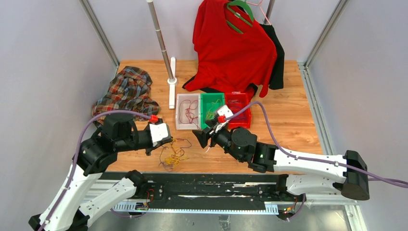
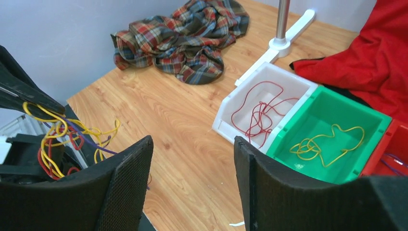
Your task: Untangle the cables
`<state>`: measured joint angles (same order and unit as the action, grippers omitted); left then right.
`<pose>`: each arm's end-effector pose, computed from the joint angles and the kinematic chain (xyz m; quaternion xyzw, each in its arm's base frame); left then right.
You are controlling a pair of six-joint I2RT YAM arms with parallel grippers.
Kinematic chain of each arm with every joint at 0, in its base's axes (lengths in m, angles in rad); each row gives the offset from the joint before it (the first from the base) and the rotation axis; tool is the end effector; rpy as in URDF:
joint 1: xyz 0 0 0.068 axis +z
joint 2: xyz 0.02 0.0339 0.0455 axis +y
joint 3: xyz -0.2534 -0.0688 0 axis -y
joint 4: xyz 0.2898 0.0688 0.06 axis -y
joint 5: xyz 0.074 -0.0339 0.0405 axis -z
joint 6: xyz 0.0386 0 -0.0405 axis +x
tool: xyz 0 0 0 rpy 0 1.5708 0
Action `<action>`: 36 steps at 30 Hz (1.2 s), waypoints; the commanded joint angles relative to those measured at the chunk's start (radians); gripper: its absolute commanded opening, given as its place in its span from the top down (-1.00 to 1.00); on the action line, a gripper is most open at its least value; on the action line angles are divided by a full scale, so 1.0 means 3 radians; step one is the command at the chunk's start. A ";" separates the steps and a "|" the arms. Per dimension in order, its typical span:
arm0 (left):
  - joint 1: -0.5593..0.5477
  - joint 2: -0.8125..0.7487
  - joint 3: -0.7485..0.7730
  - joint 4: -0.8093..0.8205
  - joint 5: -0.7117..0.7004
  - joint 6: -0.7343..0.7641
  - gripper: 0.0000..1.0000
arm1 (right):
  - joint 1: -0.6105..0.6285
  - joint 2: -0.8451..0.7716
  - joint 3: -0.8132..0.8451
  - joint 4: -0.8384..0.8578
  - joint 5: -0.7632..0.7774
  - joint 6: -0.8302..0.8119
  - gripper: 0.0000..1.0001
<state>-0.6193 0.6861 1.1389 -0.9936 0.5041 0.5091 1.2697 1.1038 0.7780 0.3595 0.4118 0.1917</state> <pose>0.1119 -0.1027 0.3993 0.5545 0.6465 -0.2430 0.4643 0.1064 0.2905 0.3075 -0.2231 0.6594 0.3638 0.6189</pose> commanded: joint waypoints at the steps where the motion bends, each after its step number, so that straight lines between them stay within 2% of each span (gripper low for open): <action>1: -0.0017 -0.0065 0.0044 0.0314 -0.0064 -0.0415 0.99 | 0.0187 -0.0142 0.0193 0.0009 0.0085 -0.0274 -0.26; 5: -0.0018 -0.0032 0.0028 0.0425 -0.0273 -0.0590 0.99 | 0.0368 -0.0223 0.0154 0.0142 0.0085 -0.0396 -0.26; 8: -0.0017 -0.0007 0.0040 0.0459 -0.0404 -0.0661 0.99 | 0.0442 -0.0204 0.0132 0.0290 -0.0119 -0.0376 -0.26; 14: -0.0017 0.0008 0.0059 0.0540 -0.0339 -0.0827 0.99 | 0.0462 0.0231 0.0374 0.0317 -0.0305 -0.0366 -0.29; 18: -0.0017 0.0014 0.0089 0.0539 -0.0297 -0.0882 0.99 | 0.0456 0.0517 0.0580 0.0404 -0.0161 -0.0505 -0.29; 21: -0.0017 0.0014 0.0111 0.0540 -0.0268 -0.0919 0.99 | 0.0449 0.0713 0.0736 0.0390 -0.0038 -0.0574 -0.21; 23: -0.0017 0.0021 0.0138 0.0533 -0.0219 -0.0934 0.99 | 0.0436 0.0799 0.0804 0.0368 0.0029 -0.0594 0.00; 28: -0.0017 0.0028 0.0239 0.0450 -0.0167 -0.0892 0.99 | 0.0431 0.0734 0.0679 0.0325 0.0300 -0.0572 0.93; 29: -0.0017 0.0033 0.0264 0.0442 -0.0187 -0.0877 0.99 | 0.0428 0.0687 0.0620 0.0310 0.0352 -0.0561 0.98; 36: -0.0017 0.0065 0.0436 0.0368 -0.0147 -0.0771 0.99 | 0.0384 0.0247 0.0176 0.0102 0.0578 -0.0434 0.99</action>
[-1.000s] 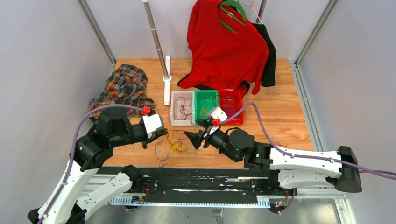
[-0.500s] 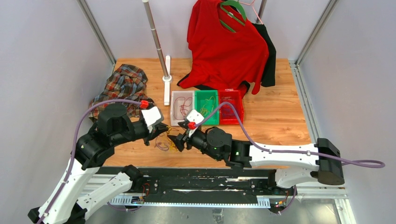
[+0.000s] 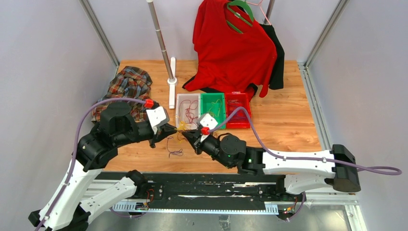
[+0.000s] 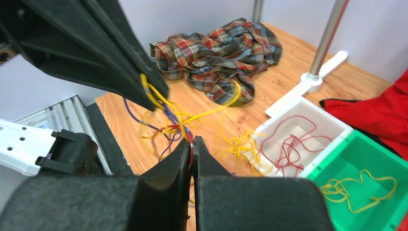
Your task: Untangle the cables
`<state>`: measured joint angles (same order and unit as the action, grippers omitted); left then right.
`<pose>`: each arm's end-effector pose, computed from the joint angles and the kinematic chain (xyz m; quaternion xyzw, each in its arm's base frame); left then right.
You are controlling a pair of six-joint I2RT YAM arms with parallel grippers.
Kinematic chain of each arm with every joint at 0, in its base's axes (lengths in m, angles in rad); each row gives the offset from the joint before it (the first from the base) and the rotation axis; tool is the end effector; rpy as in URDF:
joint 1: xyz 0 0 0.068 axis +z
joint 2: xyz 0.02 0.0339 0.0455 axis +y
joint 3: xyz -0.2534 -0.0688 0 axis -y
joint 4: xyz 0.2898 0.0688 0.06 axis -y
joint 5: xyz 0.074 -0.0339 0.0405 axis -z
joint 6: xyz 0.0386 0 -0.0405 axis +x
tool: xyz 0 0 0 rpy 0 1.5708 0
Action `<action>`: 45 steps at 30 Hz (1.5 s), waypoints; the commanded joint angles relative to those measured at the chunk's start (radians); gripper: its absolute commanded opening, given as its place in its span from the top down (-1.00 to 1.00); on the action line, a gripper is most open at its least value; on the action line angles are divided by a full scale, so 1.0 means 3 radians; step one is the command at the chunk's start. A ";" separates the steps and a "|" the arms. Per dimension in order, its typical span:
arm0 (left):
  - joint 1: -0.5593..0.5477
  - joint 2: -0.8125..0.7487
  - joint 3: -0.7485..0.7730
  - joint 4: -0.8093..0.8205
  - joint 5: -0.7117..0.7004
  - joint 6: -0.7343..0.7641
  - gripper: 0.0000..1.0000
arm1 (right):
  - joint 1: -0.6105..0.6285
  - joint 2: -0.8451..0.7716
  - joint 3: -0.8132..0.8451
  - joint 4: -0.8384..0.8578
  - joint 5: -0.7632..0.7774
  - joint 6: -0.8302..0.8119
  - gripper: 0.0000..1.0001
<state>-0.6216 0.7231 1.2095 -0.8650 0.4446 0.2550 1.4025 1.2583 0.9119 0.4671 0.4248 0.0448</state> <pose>0.1198 -0.1063 0.4295 0.4546 0.6783 -0.2792 0.5052 0.0732 0.3359 0.3258 -0.2842 0.6036 0.3797 0.6409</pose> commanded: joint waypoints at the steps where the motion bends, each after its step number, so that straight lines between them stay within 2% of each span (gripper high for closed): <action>1: -0.0009 -0.0061 0.0206 -0.0088 0.0083 0.0103 0.99 | -0.0078 -0.0340 -0.0327 -0.0291 0.0561 0.0087 0.99; 5: -0.0009 -0.0085 0.0175 -0.0203 0.0069 0.0286 0.99 | -0.0190 -0.0692 -0.0571 -0.0409 0.0597 0.0255 0.99; 10: -0.0009 -0.0150 0.0082 -0.0272 -0.0014 0.0527 0.99 | -0.0403 -0.1063 -0.0794 -0.0583 0.0344 0.0479 0.99; 15: -0.0009 -0.0212 -0.0106 -0.0294 -0.0307 0.0835 0.99 | -0.0432 -0.1142 -0.0724 -0.0910 0.0111 0.0492 0.99; 19: -0.0009 -0.0277 -0.0247 -0.0307 -0.0561 0.1128 0.99 | -0.0440 -0.1187 -0.0702 -0.1148 0.0168 0.0491 0.99; 29: -0.0009 -0.0549 -0.0619 -0.0443 -0.1245 0.2352 0.99 | -0.0737 -0.1565 -0.0708 -0.1683 0.0443 0.0651 0.99; 37: -0.0009 -0.0490 -0.0733 -0.0502 -0.1700 0.2718 0.99 | -0.0947 -0.1666 -0.0612 -0.1967 0.0485 0.0749 0.99; 40: -0.0009 -0.0474 -0.0690 -0.0497 -0.1669 0.2676 0.99 | -0.0967 -0.1632 -0.0608 -0.1943 0.0347 0.0764 0.98; 41: -0.0009 -0.0473 -0.0673 -0.0500 -0.1636 0.2639 0.99 | -0.0970 -0.1580 -0.0601 -0.1937 0.0287 0.0765 0.85; 44: -0.0009 -0.0467 -0.0687 -0.0502 -0.1675 0.2613 0.99 | -0.0973 -0.1331 -0.0602 -0.1880 0.0118 0.0795 0.26; 45: -0.0009 -0.0472 -0.0720 -0.0502 -0.1721 0.2625 0.99 | -0.0979 -0.1177 -0.0626 -0.1829 0.0105 0.0831 0.17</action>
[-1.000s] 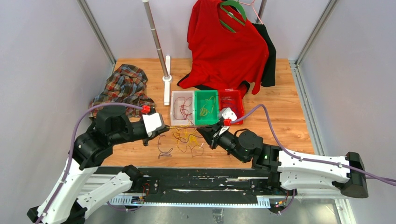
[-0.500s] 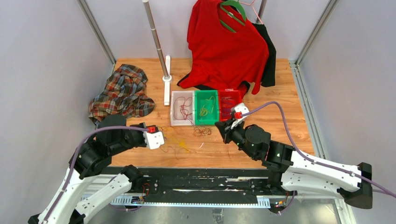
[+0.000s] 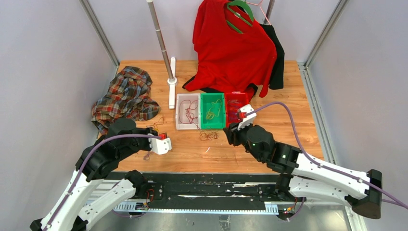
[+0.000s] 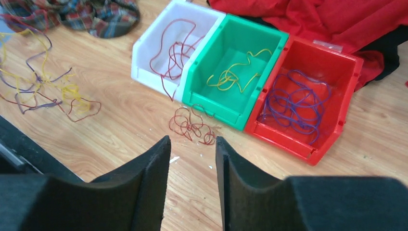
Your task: Untangle the cables
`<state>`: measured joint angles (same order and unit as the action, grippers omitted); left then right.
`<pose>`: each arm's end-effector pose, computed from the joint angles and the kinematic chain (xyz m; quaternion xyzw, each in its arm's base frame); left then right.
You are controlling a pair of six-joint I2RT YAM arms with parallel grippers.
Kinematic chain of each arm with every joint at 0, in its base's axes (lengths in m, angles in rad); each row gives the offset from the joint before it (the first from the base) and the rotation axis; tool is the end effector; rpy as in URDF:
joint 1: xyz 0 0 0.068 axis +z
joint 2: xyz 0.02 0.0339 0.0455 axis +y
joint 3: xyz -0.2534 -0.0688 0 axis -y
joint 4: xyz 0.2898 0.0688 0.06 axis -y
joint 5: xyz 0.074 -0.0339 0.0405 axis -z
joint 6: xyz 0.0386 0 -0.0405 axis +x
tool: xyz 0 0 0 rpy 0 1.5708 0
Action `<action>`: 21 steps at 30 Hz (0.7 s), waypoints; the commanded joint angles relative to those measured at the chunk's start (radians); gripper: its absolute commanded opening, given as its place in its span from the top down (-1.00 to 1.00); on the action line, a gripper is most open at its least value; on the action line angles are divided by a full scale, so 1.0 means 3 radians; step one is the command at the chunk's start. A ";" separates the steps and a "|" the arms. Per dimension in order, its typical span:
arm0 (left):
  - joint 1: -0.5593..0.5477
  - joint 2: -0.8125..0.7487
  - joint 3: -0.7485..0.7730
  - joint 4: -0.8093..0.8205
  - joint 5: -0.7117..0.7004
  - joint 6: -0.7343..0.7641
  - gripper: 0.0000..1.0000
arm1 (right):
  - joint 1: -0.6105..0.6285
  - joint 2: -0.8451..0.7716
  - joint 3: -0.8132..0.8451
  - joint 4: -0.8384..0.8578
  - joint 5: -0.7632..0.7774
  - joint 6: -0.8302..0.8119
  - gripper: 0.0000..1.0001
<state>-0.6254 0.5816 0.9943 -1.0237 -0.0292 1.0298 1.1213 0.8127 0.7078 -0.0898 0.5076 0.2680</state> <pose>0.1157 -0.0821 0.3593 0.6485 0.6051 0.1054 0.4496 0.1238 0.2134 0.3060 -0.1643 0.7467 0.2445 0.5964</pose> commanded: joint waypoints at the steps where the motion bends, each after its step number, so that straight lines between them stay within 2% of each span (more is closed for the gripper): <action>1: 0.0004 -0.0009 -0.0031 0.0030 -0.0184 0.0055 0.99 | -0.0049 0.0434 0.0035 0.0108 -0.0308 0.0119 0.09; 6: 0.0004 -0.0089 -0.0130 0.0027 -0.0281 0.0038 0.99 | -0.0065 0.1290 0.0025 0.0620 -0.0694 0.0181 -0.08; 12: 0.0004 -0.0128 -0.0090 -0.0001 -0.0236 -0.0022 0.99 | -0.0315 0.2131 0.0196 0.0920 -0.0891 0.0205 -0.05; 21: 0.0004 -0.0130 -0.0073 -0.0034 -0.0053 -0.0151 0.99 | -0.0451 0.2789 0.0450 0.1131 -0.0870 0.0078 0.04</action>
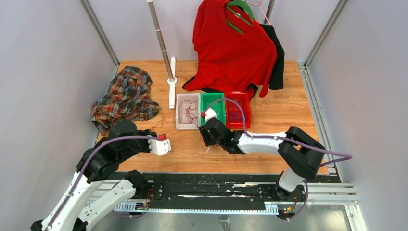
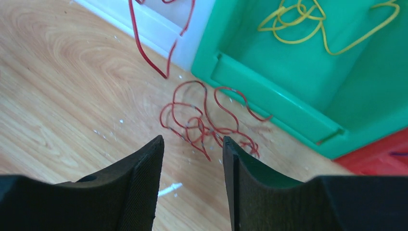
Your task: Untangle the cables
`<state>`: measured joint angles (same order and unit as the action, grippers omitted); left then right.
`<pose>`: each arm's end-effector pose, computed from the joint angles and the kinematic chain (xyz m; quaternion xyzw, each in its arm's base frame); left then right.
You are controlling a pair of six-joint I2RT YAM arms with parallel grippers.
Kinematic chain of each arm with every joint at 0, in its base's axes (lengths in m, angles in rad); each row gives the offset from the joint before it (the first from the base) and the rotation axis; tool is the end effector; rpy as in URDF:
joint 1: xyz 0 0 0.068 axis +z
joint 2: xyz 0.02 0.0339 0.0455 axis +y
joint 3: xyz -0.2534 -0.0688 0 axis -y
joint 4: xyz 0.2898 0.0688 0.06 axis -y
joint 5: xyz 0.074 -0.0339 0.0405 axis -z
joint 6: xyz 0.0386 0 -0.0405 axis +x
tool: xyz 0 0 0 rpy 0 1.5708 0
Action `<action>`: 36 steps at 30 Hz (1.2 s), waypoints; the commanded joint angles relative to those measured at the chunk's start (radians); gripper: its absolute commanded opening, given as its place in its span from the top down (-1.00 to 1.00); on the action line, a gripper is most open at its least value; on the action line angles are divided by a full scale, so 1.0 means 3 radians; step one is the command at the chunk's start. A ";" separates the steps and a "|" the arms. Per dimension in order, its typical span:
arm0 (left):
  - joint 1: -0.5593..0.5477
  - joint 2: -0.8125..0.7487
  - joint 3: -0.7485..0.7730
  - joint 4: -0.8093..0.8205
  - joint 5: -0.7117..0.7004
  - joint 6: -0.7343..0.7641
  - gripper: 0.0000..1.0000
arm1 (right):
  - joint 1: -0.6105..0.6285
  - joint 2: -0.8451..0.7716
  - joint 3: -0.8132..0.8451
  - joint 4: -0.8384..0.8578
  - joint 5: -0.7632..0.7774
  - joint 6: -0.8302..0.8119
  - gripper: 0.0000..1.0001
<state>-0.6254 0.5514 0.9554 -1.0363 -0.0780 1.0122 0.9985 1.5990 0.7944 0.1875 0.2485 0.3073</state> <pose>0.1135 -0.0782 0.3489 0.6388 0.6217 0.1210 0.4368 0.2041 0.2993 0.1351 -0.2451 0.8487 0.1892 0.4287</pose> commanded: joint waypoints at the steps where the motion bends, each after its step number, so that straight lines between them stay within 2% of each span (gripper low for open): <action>1: 0.0004 -0.0028 0.0062 0.0008 0.0132 -0.0103 0.99 | -0.0052 0.0225 0.0179 0.0239 0.0013 -0.0049 0.07; 6: 0.0004 -0.0018 0.0112 -0.0031 0.0227 -0.0120 0.99 | -0.0081 0.0377 0.0205 0.0305 0.0010 -0.0032 0.49; 9: 0.0004 -0.0031 0.0118 -0.0043 0.0263 -0.0122 0.99 | -0.0078 0.0261 0.0148 0.0283 -0.0015 -0.0032 0.83; 11: 0.0004 -0.0042 0.0114 -0.0043 0.0298 -0.0127 0.99 | -0.0079 0.0103 0.0097 0.0257 -0.0042 -0.0030 0.97; 19: 0.0004 -0.0033 0.0197 -0.0139 0.0430 -0.0122 0.99 | -0.0075 -0.0802 0.0072 -0.0093 -0.0219 -0.0141 0.99; 24: 0.0004 -0.0029 0.0223 -0.0159 0.0481 -0.0156 0.99 | -0.0074 -0.1102 0.0209 -0.0071 -0.0233 -0.0234 0.99; 30: 0.0004 -0.0028 0.0258 -0.0197 0.0550 -0.0214 0.99 | -0.0081 -0.0909 0.0696 -0.0142 -0.0303 -0.0380 0.99; 36: 0.0004 -0.0032 0.0309 -0.0197 0.0731 -0.0303 0.99 | -0.0149 -0.0318 0.1233 -0.0131 -0.0398 -0.0401 0.99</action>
<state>-0.6254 0.5495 1.0138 -1.1019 0.0868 0.9527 0.9806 1.4010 1.0721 0.1585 0.1604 0.2119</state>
